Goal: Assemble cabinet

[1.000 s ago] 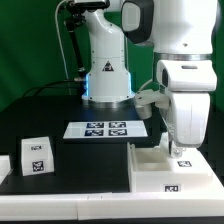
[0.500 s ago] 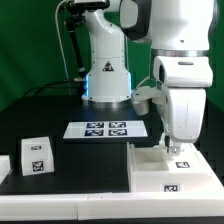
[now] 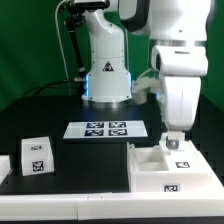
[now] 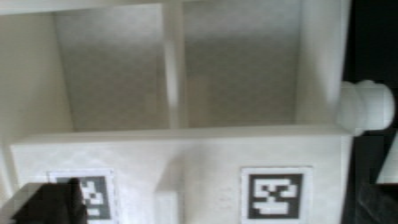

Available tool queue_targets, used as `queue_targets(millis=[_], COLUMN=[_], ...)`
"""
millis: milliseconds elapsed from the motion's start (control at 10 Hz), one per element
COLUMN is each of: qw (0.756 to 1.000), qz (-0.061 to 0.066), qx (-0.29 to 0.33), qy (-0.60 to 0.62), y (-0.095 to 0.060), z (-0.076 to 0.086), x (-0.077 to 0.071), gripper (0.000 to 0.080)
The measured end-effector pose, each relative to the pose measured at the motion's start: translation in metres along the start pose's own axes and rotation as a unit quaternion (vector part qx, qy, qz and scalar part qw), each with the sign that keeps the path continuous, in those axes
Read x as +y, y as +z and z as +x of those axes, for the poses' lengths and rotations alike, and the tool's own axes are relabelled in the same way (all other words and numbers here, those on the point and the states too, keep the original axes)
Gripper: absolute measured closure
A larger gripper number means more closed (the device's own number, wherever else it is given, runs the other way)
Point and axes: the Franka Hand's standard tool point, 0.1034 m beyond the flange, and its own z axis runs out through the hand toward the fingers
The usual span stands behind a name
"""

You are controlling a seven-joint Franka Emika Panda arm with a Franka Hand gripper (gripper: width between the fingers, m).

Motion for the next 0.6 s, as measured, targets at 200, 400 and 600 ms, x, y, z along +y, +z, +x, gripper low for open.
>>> queue_targets(millis=[200, 400, 600], qw=[1.0, 0.998, 0.997], qz=[0.004, 0.002, 0.004], qx=[-0.007, -0.003, 0.007], qy=[0.03, 0.055, 0.074], y=[-0.013, -0.016, -0.005], z=[-0.002, 0.001, 0.014], x=[-0.031, -0.068, -0.095], gripper=[0.0003, 0.0002, 0.0002])
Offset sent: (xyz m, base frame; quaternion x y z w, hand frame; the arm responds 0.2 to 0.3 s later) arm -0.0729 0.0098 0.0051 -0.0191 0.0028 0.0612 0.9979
